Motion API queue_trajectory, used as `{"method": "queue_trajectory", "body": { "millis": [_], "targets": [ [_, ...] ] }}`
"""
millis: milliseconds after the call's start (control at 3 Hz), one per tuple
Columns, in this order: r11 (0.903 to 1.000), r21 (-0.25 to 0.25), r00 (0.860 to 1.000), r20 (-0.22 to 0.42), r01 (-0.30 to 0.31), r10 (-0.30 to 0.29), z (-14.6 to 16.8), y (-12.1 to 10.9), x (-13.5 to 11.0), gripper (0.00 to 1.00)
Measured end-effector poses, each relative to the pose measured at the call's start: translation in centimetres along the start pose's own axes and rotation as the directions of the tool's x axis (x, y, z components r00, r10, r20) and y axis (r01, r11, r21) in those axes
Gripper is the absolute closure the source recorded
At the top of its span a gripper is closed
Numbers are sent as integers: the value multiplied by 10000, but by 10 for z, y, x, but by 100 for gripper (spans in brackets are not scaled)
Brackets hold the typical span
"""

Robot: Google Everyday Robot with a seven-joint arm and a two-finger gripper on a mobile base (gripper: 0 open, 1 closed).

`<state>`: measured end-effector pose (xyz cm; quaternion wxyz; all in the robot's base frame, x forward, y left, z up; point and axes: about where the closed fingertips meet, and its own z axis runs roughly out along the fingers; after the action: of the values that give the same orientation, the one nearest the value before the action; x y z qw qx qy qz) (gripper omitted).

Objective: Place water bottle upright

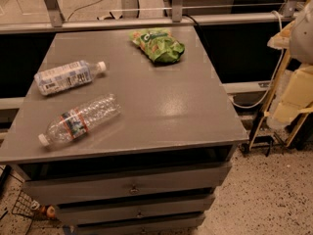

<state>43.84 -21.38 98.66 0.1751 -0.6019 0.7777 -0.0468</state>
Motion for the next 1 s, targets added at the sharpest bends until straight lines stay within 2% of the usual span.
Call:
{"method": "queue_trajectory", "body": {
  "millis": [333, 667, 1000],
  "targets": [
    [9999, 0, 9999, 5, 105, -105, 0, -1, -3, 0],
    [9867, -14, 9867, 79, 1624, -1624, 5, -9, -44, 0],
    [9228, -237, 9231, 51, 3846, -3846, 24, -9, -111, 0]
  ]
}}
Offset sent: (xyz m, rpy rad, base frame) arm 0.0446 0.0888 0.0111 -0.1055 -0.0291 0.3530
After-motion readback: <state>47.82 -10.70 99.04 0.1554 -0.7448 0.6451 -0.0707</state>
